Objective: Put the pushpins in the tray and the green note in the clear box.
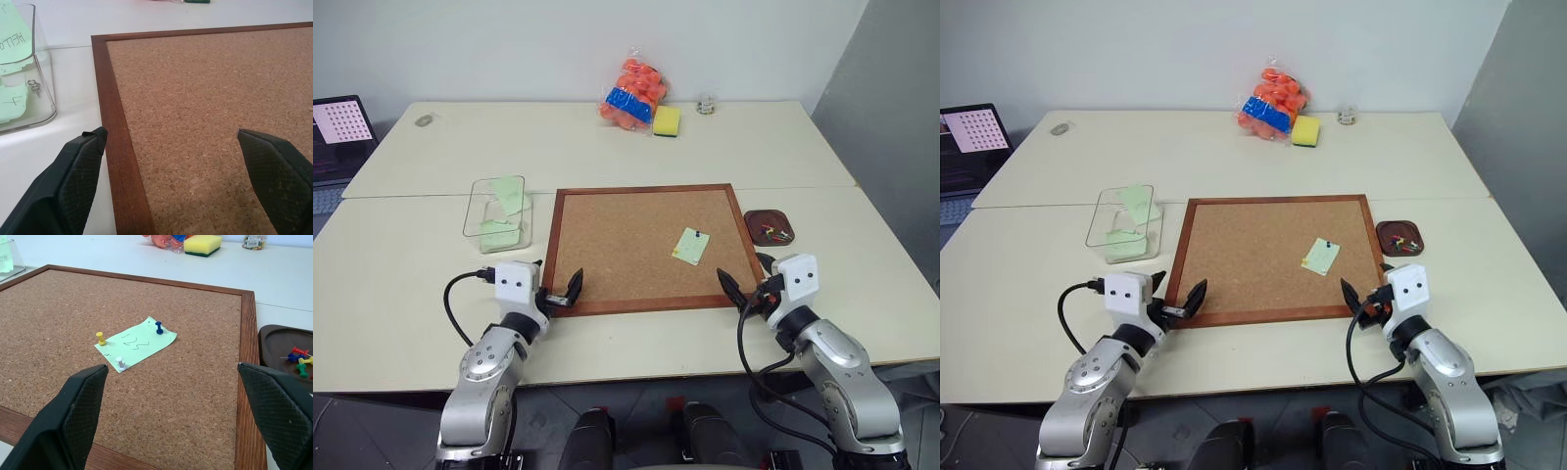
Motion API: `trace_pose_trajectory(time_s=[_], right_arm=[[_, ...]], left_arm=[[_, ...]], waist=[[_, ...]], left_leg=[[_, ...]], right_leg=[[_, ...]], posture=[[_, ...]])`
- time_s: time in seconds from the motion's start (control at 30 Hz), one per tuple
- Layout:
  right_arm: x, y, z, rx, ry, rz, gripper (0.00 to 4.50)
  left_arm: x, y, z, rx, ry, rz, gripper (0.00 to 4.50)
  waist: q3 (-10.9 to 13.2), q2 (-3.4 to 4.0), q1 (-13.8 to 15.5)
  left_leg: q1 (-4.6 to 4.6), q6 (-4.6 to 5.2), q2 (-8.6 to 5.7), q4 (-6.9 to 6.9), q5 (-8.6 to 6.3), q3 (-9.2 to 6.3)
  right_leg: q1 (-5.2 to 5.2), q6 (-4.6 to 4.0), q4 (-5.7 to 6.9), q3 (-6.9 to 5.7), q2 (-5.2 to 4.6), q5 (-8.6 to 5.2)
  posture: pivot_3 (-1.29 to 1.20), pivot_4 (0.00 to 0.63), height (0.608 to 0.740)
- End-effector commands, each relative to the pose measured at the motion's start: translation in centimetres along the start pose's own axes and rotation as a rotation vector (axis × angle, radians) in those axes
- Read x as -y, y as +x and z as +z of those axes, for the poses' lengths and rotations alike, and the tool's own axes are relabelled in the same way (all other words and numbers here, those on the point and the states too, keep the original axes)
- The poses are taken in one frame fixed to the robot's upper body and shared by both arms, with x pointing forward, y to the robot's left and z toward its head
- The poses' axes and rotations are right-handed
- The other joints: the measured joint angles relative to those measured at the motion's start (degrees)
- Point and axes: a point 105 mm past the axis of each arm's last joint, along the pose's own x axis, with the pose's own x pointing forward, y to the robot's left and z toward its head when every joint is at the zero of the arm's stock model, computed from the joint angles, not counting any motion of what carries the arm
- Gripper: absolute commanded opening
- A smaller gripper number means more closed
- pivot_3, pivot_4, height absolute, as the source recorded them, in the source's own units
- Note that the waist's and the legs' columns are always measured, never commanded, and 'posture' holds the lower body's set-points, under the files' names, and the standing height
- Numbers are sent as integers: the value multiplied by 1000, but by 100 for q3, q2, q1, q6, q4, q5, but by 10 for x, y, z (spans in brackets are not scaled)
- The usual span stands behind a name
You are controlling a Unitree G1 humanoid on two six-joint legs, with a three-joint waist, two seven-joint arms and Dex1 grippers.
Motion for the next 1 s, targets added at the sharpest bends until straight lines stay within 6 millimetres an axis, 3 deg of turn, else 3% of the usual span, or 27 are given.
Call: trace_pose_trajectory(time_s=[0.03,0.53,0.73,0.8,1.0], right_arm=[[0,-1,15,61,-28,-3,4500],[-1,-1,16,70,-53,5,4500],[4,11,24,101,-77,26,4500],[3,19,29,121,-78,79,4500],[-19,27,34,125,-15,343,4500]], left_arm=[[0,0,18,66,10,-11,4491],[12,2,24,81,33,-106,4491],[38,21,41,111,38,-340,4491],[60,30,48,99,24,-541,4491],[83,40,38,5,77,-818,4491]], waist=[[0,0,0],[0,0,0],[0,0,0],[0,0,-1],[0,1,-27]], left_leg=[[0,0,0,0,0,0],[0,0,0,0,0,0],[0,0,-3,1,0,2],[1,0,-4,2,0,2],[2,1,-3,-1,0,5]], right_leg=[[0,0,0,0,0,0],[0,0,0,0,0,0],[0,0,0,1,0,0],[2,2,0,0,0,1],[2,3,0,4,5,2]], posture=[[0,150,740],[0,150,740],[0,150,740],[0,150,740],[0,150,740]])
